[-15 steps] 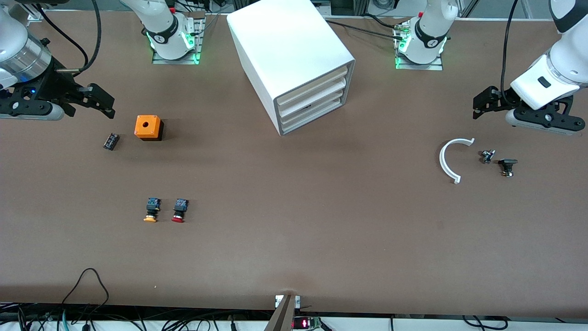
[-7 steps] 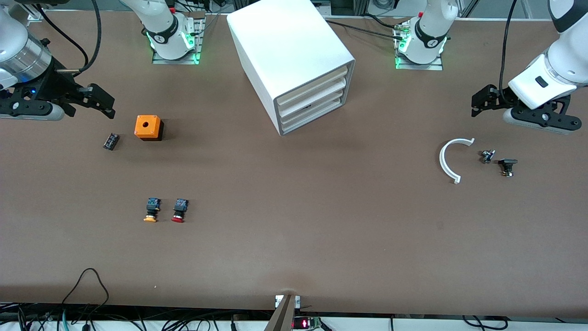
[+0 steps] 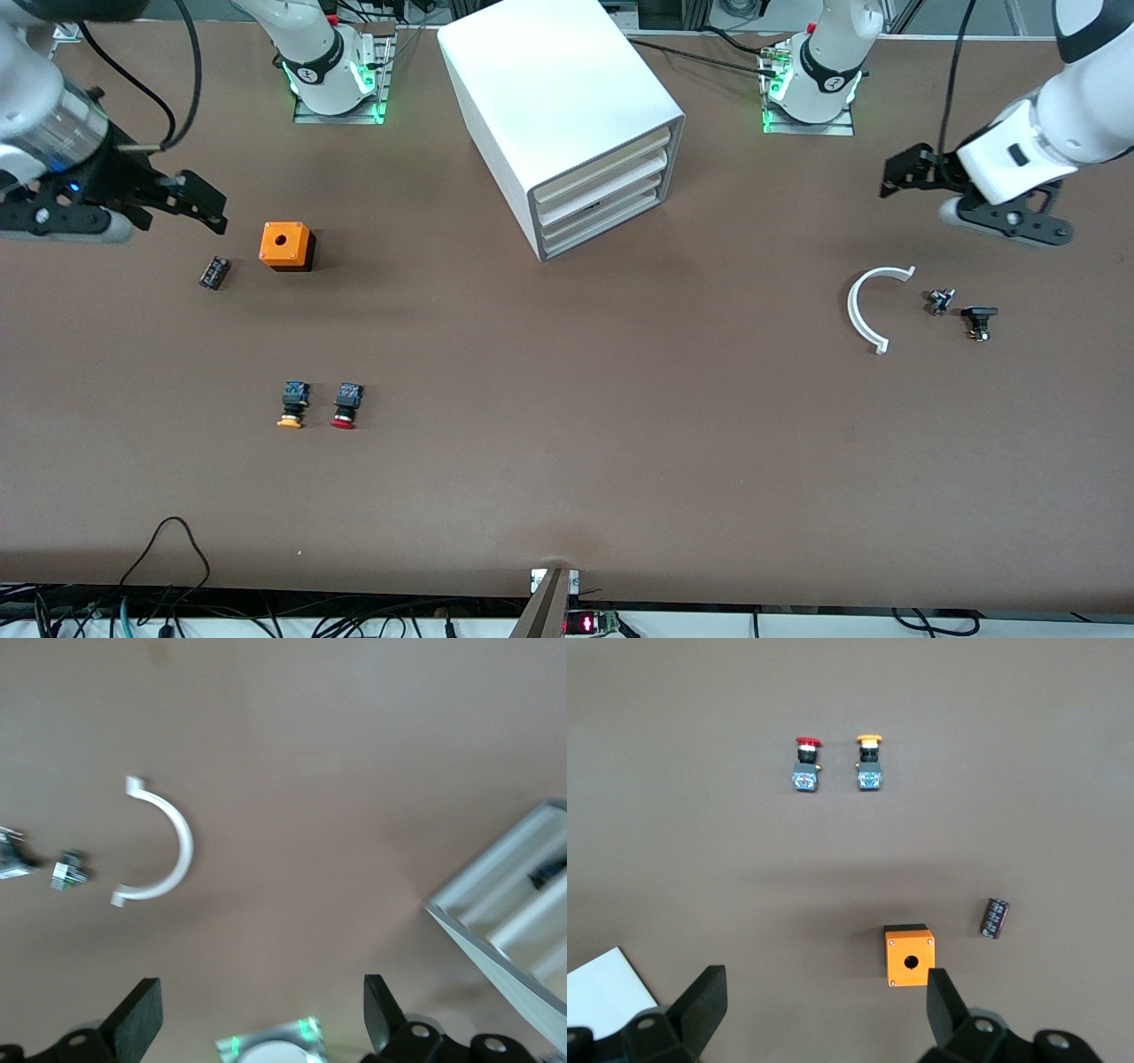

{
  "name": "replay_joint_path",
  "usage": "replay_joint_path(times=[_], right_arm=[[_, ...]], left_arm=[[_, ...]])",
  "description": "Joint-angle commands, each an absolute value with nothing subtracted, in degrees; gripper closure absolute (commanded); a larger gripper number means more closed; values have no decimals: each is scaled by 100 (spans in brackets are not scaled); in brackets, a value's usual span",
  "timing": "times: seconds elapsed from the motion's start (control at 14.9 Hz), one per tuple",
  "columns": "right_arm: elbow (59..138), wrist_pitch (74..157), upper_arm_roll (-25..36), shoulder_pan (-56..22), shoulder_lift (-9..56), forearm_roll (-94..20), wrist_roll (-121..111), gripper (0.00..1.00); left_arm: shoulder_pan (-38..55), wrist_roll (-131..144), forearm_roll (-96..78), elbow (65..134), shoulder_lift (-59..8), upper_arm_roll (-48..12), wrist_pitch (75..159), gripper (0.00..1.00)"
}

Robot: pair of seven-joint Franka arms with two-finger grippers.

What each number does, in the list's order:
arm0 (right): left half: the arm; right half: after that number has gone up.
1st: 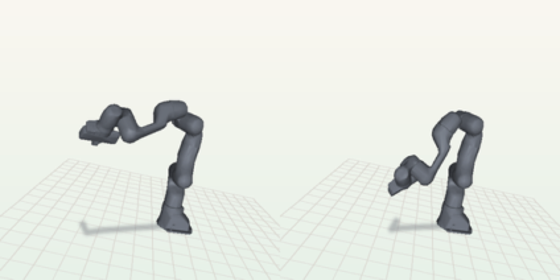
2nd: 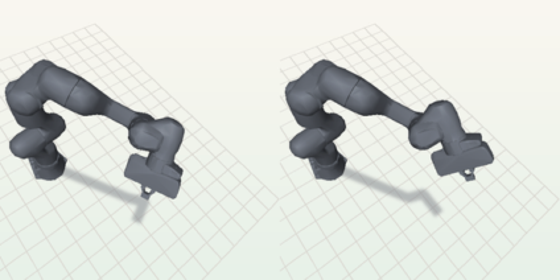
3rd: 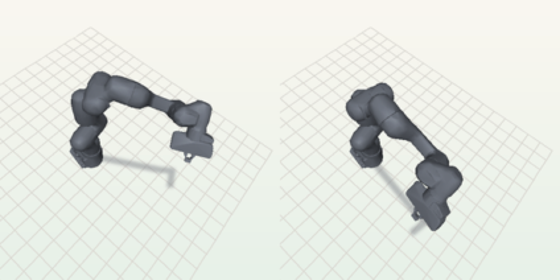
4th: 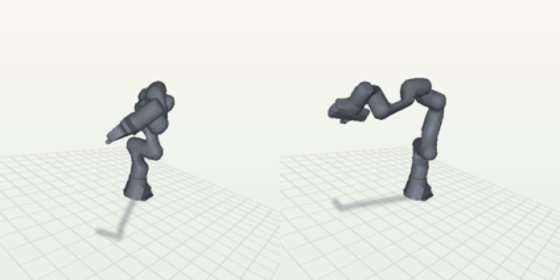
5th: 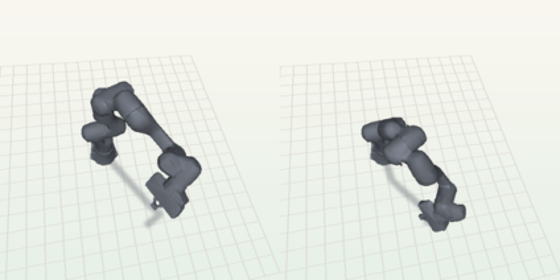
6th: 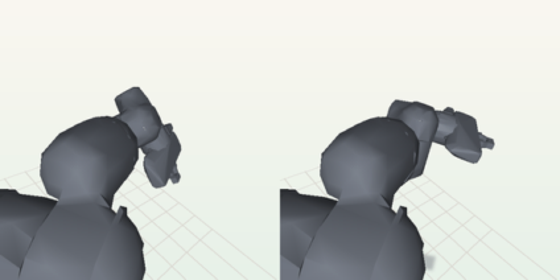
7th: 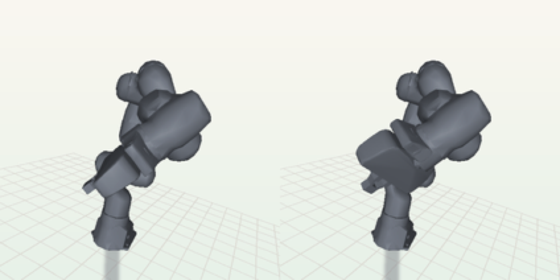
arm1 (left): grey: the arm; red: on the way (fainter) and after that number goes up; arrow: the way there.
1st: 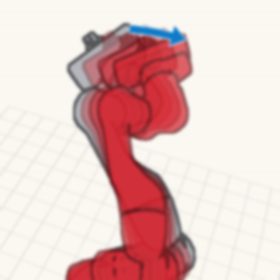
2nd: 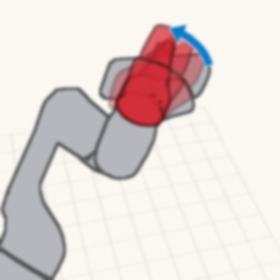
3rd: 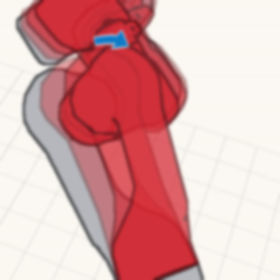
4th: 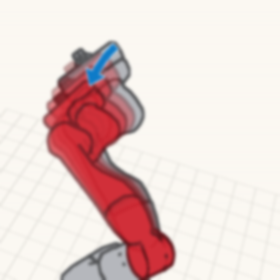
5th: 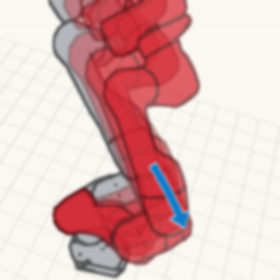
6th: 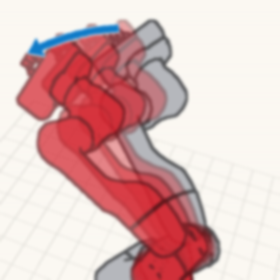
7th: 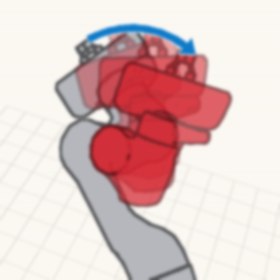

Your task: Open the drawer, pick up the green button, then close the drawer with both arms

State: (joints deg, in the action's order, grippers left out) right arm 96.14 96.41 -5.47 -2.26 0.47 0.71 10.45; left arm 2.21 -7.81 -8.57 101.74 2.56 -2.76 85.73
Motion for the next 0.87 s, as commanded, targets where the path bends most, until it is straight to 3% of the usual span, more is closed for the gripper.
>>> replay_joint_path(times=[0.0,0.47,0.81], right_arm=[[9527,9624,-580,-202,491,44,1063,0],[9527,10370,-589,-246,1186,26,1072,0],[9475,10740,-589,-290,1590,-9,1467,0]], left_arm=[[325,-817,-1430,10037,-61,-281,8070,0],[343,-1508,-3416,10160,-877,-387,8033,2],[351,-3424,-4673,10501,-1844,-395,8655,4]])
